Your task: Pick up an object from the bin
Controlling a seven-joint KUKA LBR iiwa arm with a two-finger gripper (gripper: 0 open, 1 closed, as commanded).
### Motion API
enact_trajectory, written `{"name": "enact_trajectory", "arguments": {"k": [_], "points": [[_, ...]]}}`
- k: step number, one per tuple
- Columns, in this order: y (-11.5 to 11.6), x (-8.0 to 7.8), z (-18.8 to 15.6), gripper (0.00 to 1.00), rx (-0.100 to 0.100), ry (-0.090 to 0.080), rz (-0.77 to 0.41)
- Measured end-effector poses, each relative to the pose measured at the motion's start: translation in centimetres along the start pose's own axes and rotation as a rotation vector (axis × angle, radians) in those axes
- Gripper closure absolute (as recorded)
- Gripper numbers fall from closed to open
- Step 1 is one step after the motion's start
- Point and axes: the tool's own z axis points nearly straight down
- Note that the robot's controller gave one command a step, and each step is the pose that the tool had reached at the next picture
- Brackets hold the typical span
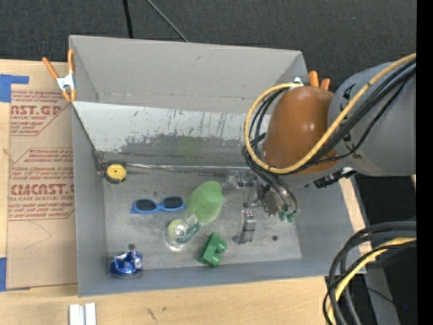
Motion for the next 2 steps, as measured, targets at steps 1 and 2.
{"name": "enact_trajectory", "arguments": {"k": [1,2], "points": [[2.4,-7.5,6.9,0.0,0.002,-0.008,0.036],[2.4,-2.5,8.9,0.0,0.004,-0.009,-0.12]]}}
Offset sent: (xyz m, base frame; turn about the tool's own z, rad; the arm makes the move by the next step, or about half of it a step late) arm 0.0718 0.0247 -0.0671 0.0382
